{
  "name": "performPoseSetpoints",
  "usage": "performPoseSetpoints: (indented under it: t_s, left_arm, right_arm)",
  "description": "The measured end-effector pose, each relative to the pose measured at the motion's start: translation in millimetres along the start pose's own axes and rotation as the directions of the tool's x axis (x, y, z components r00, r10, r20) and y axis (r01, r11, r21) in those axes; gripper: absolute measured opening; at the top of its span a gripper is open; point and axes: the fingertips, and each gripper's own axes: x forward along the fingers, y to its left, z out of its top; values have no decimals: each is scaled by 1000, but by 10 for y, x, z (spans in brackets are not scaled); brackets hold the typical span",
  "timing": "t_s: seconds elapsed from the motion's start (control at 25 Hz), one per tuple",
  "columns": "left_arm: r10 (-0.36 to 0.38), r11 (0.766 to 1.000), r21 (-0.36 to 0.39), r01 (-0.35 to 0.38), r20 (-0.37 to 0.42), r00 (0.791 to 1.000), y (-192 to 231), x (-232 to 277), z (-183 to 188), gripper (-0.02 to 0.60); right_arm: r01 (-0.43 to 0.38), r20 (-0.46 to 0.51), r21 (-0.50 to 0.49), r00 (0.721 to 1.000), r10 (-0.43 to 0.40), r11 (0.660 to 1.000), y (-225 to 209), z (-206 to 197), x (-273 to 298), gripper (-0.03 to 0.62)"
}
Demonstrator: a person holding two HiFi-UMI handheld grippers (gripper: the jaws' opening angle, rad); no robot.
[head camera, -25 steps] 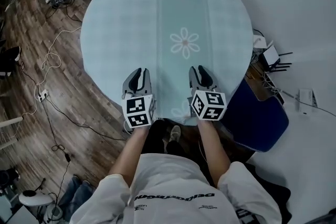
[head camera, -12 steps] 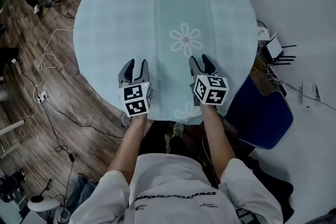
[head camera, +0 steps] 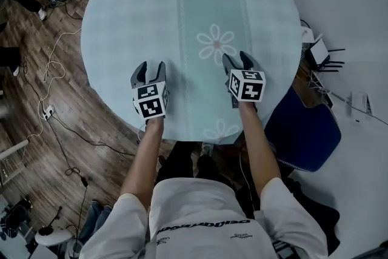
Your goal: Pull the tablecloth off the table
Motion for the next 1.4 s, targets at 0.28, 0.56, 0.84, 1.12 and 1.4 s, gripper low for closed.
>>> performPoseSetpoints:
  t_s: [0.28, 0.56, 0.84, 1.12, 1.4]
  left_arm:
    - [10, 1000, 3, -10, -36, 999, 186, 337, -4, 241]
    - [29, 1000, 12, -28, -61, 998, 305, 565, 10, 242]
    - [44, 998, 37, -42, -72, 996, 483, 739, 36, 241]
    - [1, 999, 40, 3, -113, 994, 488, 856, -148, 241]
    - [-12, 998, 56, 19, -123, 992, 447, 850, -135, 225]
  right_arm:
    - [15, -60, -13, 998, -16, 1000, -206, -43, 310, 271]
    - [50, -74, -3, 996, -50, 999, -354, 27, 478, 272]
    - [100, -100, -5, 990, -100, 995, -601, 81, 636, 272]
    - [124, -97, 6, 988, -122, 992, -762, -6, 687, 281]
    - [153, -87, 15, 985, -151, 988, -787, -13, 651, 268]
